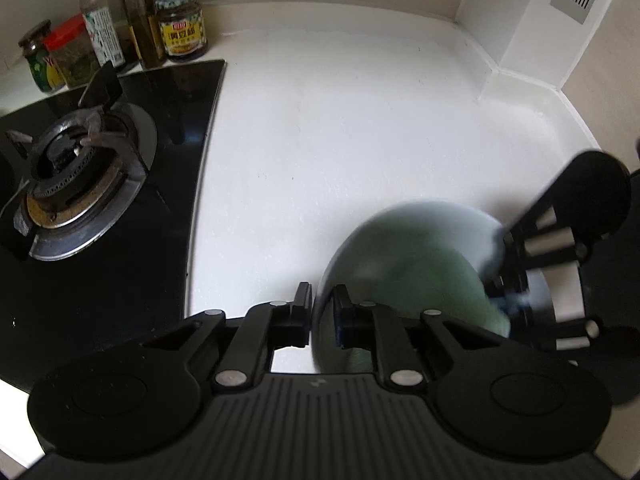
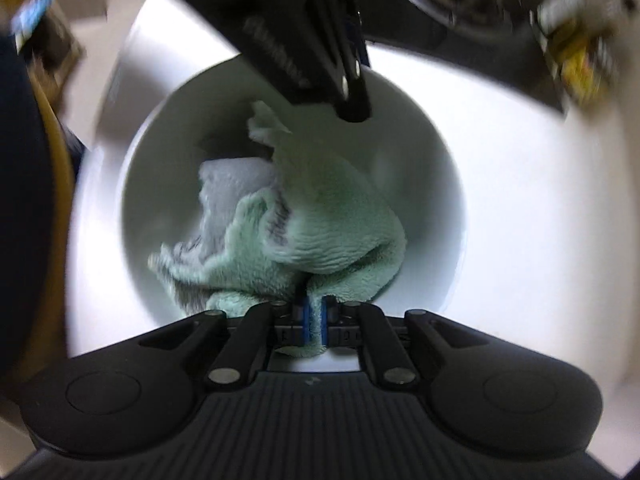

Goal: Clean bowl
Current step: 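Rub the towel around the bowl wall with the right tool while the left tool holds the rim, then lift the towel out and press it back into the bowl with the right tool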

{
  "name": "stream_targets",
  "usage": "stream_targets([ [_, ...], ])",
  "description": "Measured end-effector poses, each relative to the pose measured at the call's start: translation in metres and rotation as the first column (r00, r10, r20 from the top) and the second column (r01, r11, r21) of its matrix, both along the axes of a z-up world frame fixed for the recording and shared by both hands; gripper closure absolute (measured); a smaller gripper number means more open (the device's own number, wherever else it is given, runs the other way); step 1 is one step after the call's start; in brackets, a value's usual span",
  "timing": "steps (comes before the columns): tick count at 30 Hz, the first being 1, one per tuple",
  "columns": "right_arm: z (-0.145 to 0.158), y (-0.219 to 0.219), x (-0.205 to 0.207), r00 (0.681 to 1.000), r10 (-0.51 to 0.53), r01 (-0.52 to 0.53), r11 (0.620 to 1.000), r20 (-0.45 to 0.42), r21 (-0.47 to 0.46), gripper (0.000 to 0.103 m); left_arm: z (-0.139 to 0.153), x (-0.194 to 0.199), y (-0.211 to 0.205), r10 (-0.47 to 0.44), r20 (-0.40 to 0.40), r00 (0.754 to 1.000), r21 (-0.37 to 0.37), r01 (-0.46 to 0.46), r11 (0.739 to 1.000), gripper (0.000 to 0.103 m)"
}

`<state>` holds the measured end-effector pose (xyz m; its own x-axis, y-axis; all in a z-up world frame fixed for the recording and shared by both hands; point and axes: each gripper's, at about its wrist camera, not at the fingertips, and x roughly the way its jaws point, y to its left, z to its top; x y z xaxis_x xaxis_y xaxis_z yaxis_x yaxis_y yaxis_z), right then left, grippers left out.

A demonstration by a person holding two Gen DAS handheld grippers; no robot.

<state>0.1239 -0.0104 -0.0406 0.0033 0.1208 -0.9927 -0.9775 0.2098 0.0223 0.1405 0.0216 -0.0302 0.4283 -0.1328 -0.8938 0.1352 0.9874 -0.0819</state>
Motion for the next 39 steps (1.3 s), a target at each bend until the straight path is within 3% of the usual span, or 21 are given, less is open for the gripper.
stream_targets([
  [4, -0.001, -0.004, 0.006, 0.977, -0.139, 0.152, 0.985, -0.163, 0.075, 0.097, 0.000, 0.002, -0.004, -0.004, 0.009, 1.000, 0.011, 0.004, 1.000, 0.078],
  [7, -0.003, -0.013, 0.012, 0.921, -0.238, 0.291, 0.947, -0.309, 0.138, 0.097, 0.000, 0.002, -0.009, -0.012, 0.012, 1.000, 0.016, 0.012, 1.000, 0.078],
  [9, -0.002, -0.023, 0.017, 0.851, -0.291, 0.409, 0.889, -0.437, 0.206, 0.097, -0.001, 0.002, -0.011, -0.017, 0.017, 1.000, 0.027, 0.016, 0.999, 0.078],
  [12, 0.009, -0.036, 0.013, 0.816, -0.282, 0.476, 0.822, -0.505, 0.311, 0.097, -0.001, 0.001, -0.012, -0.021, 0.021, 1.000, 0.033, 0.020, 0.999, 0.078],
  [15, 0.028, -0.053, 0.005, 0.783, -0.241, 0.536, 0.730, -0.574, 0.425, 0.098, -0.001, 0.002, -0.010, -0.021, 0.019, 1.000, 0.030, 0.020, 0.999, 0.079],
  [17, 0.051, -0.066, -0.004, 0.808, -0.236, 0.533, 0.682, -0.540, 0.500, 0.098, 0.000, 0.002, -0.007, -0.016, 0.010, 1.000, 0.017, 0.016, 1.000, 0.082],
  [19, 0.068, -0.080, -0.015, 0.849, -0.283, 0.506, 0.681, -0.447, 0.530, 0.098, 0.000, 0.002, -0.004, -0.011, 0.002, 1.000, 0.005, 0.011, 1.000, 0.084],
  [23, 0.101, -0.108, -0.027, 0.899, -0.367, 0.436, 0.698, -0.239, 0.568, 0.097, 0.005, -0.001, 0.007, 0.002, -0.015, 1.000, -0.036, -0.003, 0.999, 0.090],
  [26, 0.113, -0.099, -0.020, 0.917, -0.398, 0.348, 0.744, -0.040, 0.570, 0.097, 0.010, -0.006, 0.012, 0.008, -0.009, 1.000, -0.047, -0.008, 0.999, 0.094],
  [32, 0.117, -0.072, 0.007, 0.947, -0.320, 0.269, 0.772, -0.013, 0.576, 0.097, 0.022, -0.018, 0.021, 0.025, 0.014, 1.000, -0.073, -0.023, 0.997, 0.096],
  [35, 0.129, -0.071, 0.019, 0.953, -0.283, 0.284, 0.717, -0.106, 0.636, 0.097, 0.025, -0.023, 0.028, 0.044, 0.007, 0.999, -0.106, -0.043, 0.993, 0.098],
  [39, 0.097, -0.073, 0.036, 0.899, -0.410, 0.428, 0.741, -0.155, 0.518, 0.095, 0.022, -0.027, 0.032, 0.053, -0.003, 0.999, -0.122, -0.053, 0.991, 0.098],
])
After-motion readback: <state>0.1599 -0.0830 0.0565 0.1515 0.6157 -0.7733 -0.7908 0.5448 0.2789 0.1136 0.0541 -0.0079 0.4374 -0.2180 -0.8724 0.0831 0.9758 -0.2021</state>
